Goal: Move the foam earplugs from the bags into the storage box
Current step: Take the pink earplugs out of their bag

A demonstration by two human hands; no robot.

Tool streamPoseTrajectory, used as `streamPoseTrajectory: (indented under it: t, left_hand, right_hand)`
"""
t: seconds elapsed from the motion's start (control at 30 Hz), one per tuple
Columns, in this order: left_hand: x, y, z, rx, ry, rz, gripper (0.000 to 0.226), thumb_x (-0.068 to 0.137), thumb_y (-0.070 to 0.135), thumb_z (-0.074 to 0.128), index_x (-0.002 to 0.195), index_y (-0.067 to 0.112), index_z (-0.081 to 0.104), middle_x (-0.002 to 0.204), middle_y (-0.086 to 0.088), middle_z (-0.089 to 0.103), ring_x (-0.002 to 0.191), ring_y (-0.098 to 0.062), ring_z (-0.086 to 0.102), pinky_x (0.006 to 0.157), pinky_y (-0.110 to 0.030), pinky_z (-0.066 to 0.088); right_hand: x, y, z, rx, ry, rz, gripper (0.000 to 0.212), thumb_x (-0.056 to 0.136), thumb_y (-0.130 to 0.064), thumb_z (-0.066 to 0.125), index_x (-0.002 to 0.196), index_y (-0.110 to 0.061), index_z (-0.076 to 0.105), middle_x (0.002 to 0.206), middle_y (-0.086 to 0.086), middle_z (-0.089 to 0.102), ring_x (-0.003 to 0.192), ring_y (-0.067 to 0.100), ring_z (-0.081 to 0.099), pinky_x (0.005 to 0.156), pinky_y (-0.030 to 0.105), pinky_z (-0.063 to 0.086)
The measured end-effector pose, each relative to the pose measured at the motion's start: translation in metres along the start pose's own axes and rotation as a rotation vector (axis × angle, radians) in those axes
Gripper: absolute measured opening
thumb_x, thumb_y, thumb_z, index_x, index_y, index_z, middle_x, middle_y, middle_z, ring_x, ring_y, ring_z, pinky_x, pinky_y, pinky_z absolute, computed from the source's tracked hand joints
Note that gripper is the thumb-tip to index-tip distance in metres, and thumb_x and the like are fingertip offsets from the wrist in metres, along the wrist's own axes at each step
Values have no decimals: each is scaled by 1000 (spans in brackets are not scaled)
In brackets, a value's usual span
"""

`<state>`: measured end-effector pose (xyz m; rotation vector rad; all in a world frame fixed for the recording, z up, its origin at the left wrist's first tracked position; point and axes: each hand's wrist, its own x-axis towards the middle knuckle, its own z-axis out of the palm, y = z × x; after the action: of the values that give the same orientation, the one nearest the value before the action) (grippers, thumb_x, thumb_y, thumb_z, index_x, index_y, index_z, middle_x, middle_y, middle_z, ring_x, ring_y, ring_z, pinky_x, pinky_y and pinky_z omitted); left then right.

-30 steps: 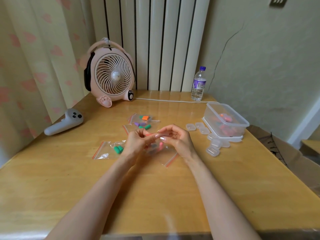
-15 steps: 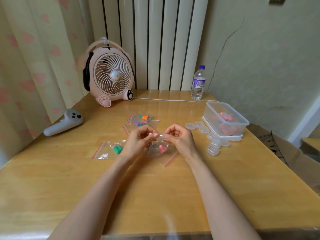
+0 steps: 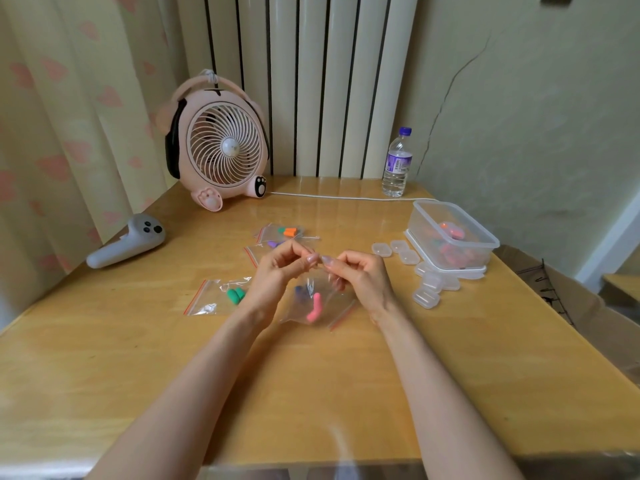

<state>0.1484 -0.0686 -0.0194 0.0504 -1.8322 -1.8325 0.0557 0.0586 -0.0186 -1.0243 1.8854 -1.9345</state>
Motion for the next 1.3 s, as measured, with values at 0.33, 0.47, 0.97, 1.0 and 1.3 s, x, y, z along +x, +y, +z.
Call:
streamPoseTrajectory:
  t: [0.33,0.47,0.97,1.0,1.3]
  left_hand:
    - [3,-9,-6,225,27,5,14,85,22,62,77,12,55,73,3,53,71,-11,47,69,-22,39]
    - [9,-17,-15,212,335,51,19,89,16,60,73,15,51,67,0,51,66,-14,46,67,-30,38]
    - [11,-14,-8,100,380,1,14,89,11,60,75,13,57,76,-5,63,73,-14,61,73,-17,50]
    - [11,-12,-7,36,390,-19,14,89,10,59,76,12,56,77,-5,63,73,-14,63,74,-17,52]
    - [14,-8,-16,-386,422,-223,10,93,8,52,87,1,54,73,-8,55,66,-16,59,68,-21,57]
  right_hand:
    - [4,10,-3,-272,151,32,21,87,-29,64,74,-11,65,61,3,64,58,12,56,68,36,50]
    - [6,19,-4,-633,2,109,18,77,-30,71,93,-29,65,93,-5,69,93,14,60,91,37,47]
    - [11,27,-6,-689,279,-3,53,69,1,71,117,-22,61,110,3,57,107,22,50,95,28,39]
    - [12,27,-6,-649,244,-50,60,66,5,70,115,-27,61,109,-2,56,107,21,51,94,29,42]
    - [4,19,6,-386,40,-120,42,73,8,68,103,-18,54,91,-20,62,76,-5,54,68,14,45]
